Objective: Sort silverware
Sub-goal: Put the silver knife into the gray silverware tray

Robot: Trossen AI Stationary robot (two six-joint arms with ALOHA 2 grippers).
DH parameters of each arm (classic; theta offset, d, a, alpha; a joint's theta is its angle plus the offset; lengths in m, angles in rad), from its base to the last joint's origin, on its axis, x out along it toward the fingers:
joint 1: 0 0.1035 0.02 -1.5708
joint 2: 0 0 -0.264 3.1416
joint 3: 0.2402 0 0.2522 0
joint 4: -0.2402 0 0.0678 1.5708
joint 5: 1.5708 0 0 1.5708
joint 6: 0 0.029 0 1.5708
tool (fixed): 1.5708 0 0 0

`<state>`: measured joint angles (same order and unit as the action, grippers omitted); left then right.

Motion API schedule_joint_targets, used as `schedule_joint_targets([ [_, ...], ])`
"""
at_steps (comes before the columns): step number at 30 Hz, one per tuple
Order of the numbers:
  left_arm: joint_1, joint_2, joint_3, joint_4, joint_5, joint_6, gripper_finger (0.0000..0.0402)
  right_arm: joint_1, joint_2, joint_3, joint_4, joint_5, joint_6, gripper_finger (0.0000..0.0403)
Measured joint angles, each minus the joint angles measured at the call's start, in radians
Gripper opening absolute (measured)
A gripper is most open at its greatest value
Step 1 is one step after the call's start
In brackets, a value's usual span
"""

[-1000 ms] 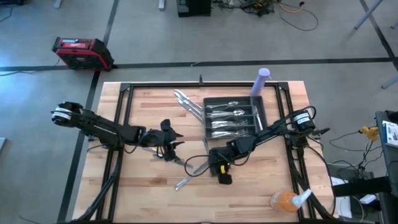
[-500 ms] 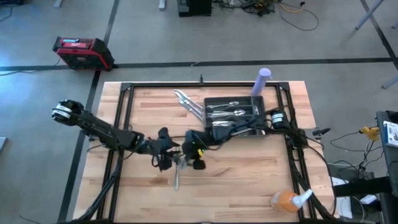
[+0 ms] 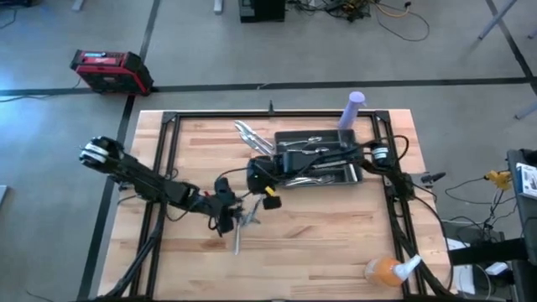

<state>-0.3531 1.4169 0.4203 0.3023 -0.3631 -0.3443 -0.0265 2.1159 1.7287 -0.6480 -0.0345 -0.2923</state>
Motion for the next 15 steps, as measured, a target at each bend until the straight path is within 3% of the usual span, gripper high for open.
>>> schedule_joint_targets([
  [8,0.044,0.234,0.140,0.054,0.044,0.128,0.0119,0.003,-0.032,-0.015,-0.107,-0.018,0.021,0.0000],
  [12,0.090,0.284,0.192,-0.066,0.006,0.125,0.0119,0.002,-0.042,-0.017,-0.154,-0.016,0.055,0.0000],
  [15,0.104,0.256,0.192,-0.205,-0.095,0.095,0.0119,0.003,-0.046,-0.025,-0.163,-0.018,0.077,0.0000],
])
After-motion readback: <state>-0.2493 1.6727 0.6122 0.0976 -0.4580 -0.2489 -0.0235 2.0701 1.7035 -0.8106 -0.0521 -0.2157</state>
